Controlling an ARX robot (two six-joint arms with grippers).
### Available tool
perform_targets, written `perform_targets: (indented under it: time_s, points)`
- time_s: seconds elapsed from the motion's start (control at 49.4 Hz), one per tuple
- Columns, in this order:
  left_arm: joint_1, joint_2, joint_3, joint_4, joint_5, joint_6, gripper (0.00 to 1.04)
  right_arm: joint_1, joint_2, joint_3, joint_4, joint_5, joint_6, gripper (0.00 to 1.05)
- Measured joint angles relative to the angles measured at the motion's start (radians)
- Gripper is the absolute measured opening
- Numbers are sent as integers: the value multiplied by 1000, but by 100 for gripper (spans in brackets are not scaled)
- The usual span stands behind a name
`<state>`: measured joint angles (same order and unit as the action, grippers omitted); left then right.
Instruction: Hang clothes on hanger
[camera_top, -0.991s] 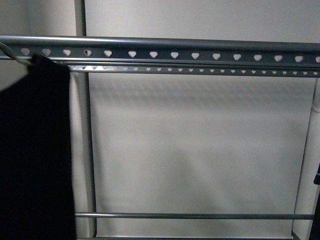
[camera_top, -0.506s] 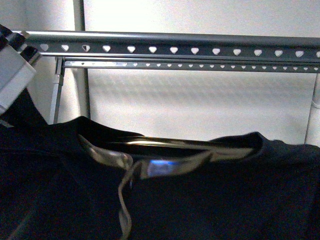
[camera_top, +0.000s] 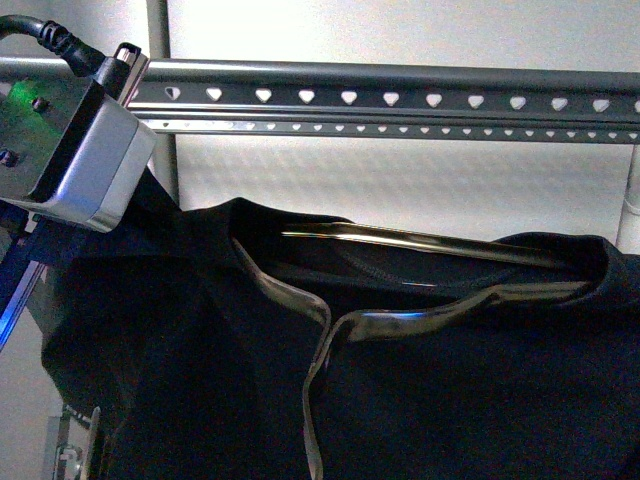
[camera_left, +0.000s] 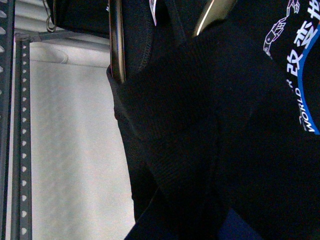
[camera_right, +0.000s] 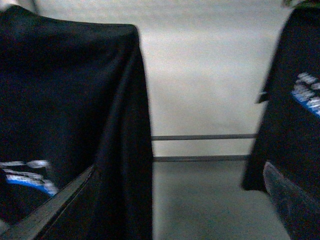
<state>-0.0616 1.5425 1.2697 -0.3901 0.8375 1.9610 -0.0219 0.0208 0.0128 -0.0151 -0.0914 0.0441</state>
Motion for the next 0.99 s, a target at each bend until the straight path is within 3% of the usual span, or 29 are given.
perform_targets:
  time_s: [0.061, 0.081, 0.101, 0.162, 0.222, 0.283, 0.425, 0.506, 0.566, 0.627, 0.748, 0.991]
  points:
    - [2, 0, 0, 0, 0, 0, 4, -78, 64, 29, -35, -218, 88, 97]
    - [3, 0, 0, 0, 0, 0, 4, -97, 84, 38, -36, -245, 111, 97]
    - [3, 0, 0, 0, -1, 0, 4, -131, 122, 55, -36, -355, 145, 97]
    - [2, 0, 0, 0, 0, 0, 4, -188, 190, 91, -27, -478, 149, 97]
    - [-1, 0, 0, 0, 0, 0, 4, -233, 291, 164, 24, -646, 31, 97]
    - [0, 0, -2, 0, -1, 0, 4, -239, 388, 246, 54, -708, -221, 97]
    - [1, 0, -2, 0, -1, 0, 4, -205, 647, 389, 169, -708, -918, 97]
    - [0, 0, -2, 0, -2, 0, 4, -180, 777, 451, 155, -716, -1295, 97]
    - [0, 0, -2, 0, -2, 0, 4, -162, 832, 479, 155, -709, -1458, 97]
    - [0, 0, -2, 0, -2, 0, 4, -140, 878, 513, 154, -698, -1573, 97]
    - [0, 0, -2, 0, -2, 0, 4, -104, 952, 579, 148, -651, -1659, 97]
    - [1, 0, -2, 0, -2, 0, 4, -35, 1176, 716, 173, -521, -1667, 97]
